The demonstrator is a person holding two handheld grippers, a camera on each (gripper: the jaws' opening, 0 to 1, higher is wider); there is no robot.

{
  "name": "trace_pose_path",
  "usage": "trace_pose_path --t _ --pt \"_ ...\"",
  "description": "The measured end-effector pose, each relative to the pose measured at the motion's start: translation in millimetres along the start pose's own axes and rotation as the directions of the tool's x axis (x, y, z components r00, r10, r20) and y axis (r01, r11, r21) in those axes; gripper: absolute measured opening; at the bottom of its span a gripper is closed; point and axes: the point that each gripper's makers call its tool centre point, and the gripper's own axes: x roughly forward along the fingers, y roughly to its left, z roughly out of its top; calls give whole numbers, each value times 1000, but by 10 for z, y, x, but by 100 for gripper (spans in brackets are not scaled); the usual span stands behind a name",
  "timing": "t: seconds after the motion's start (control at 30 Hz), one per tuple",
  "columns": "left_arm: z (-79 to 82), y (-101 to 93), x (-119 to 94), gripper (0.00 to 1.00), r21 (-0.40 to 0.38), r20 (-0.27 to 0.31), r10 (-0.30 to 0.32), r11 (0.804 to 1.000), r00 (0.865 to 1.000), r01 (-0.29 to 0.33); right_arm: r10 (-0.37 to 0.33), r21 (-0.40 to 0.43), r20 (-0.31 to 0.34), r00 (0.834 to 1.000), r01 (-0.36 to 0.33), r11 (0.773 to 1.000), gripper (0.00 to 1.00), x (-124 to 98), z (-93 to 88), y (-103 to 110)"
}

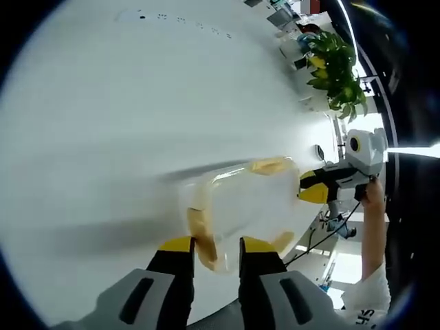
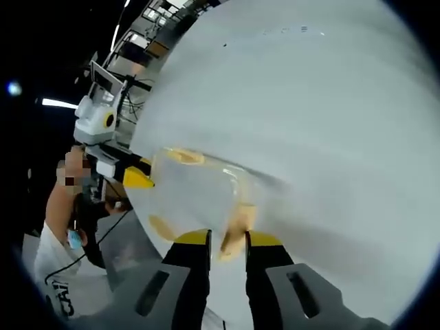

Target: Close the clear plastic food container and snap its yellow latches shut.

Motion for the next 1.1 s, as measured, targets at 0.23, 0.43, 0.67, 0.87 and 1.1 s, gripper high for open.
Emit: trace_pose_path --t 0.23,0.43,0.67,0.87,1.1 --pt "2 2 3 14 -31 -6 -9 999 1000 9 -4 -7 -4 1000 4 1000 14 7 0 -11" --pt "39 -73 73 13 -26 -23 -2 1000 1000 1 -5 -21 -2 1000 5 1000 15 -14 -5 15" --pt "43 -116 101 13 -28 -18 -10 1000 1000 9 7 1 -1 1000 -7 1000 14 -28 -53 27" --pt "6 -147 95 13 -34 -20 -12 999 1000 11 33 43 35 999 -34 998 12 -25 -45 -54" --pt "-27 -182 80 14 35 3 -10 999 1000 10 16 -8 34 999 -15 1000 14 -19 -96 -44"
